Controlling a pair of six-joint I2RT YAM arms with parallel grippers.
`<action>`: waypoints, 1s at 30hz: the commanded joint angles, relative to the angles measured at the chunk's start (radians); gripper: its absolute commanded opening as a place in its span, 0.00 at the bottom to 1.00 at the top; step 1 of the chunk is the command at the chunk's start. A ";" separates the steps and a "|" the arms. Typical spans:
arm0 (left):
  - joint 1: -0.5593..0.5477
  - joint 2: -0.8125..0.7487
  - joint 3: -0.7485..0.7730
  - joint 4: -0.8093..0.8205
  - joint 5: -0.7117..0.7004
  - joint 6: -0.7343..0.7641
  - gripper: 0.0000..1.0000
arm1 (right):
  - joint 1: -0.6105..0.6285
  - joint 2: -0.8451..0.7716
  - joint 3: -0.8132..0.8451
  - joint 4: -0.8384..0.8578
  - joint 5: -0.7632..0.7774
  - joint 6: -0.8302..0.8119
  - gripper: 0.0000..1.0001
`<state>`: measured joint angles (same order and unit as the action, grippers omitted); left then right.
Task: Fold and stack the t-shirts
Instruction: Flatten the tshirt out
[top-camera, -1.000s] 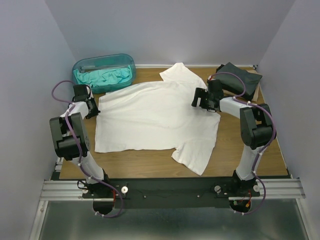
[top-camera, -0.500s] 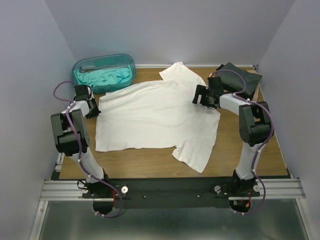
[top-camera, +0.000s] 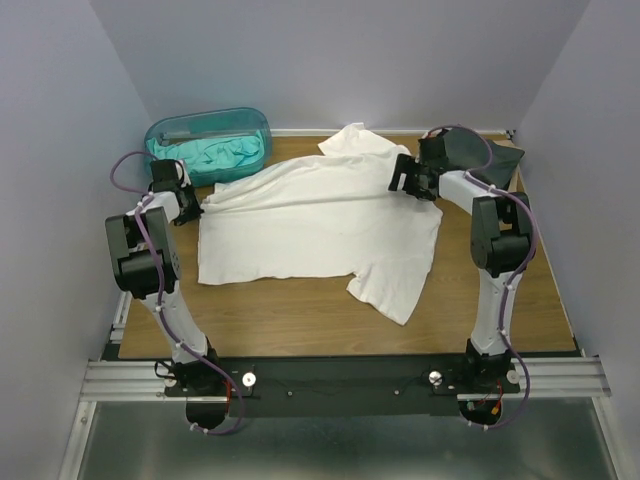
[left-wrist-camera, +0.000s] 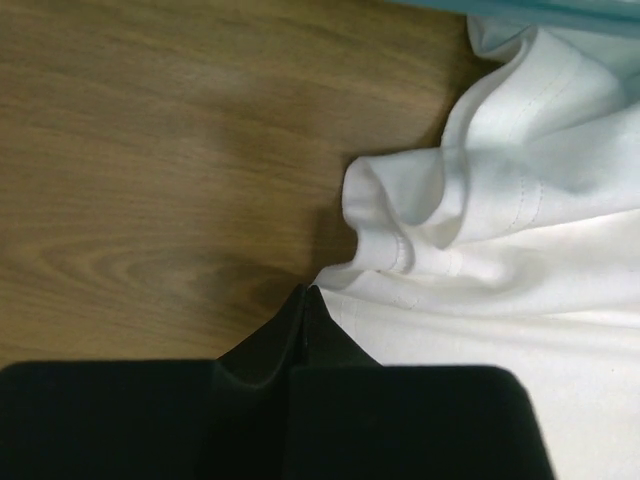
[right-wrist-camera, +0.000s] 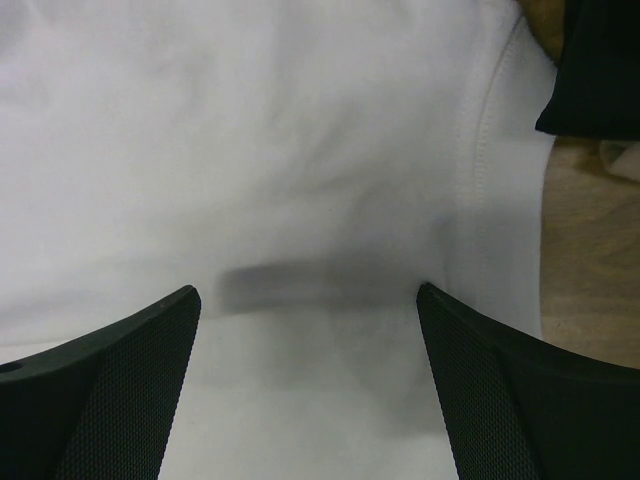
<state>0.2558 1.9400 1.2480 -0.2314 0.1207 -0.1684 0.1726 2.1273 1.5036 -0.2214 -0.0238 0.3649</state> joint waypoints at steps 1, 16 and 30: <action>-0.004 0.040 0.031 0.018 0.036 0.012 0.00 | -0.036 0.123 0.016 -0.182 0.042 -0.024 0.96; -0.018 -0.475 -0.333 -0.005 -0.153 -0.333 0.57 | -0.036 -0.013 0.093 -0.208 -0.113 -0.089 0.96; -0.032 -0.759 -0.547 -0.181 -0.256 -0.522 0.57 | -0.036 -0.309 -0.189 -0.187 -0.111 -0.049 0.96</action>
<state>0.2352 1.2133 0.7162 -0.3393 -0.1009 -0.6498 0.1421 1.9049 1.3567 -0.4011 -0.1284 0.3027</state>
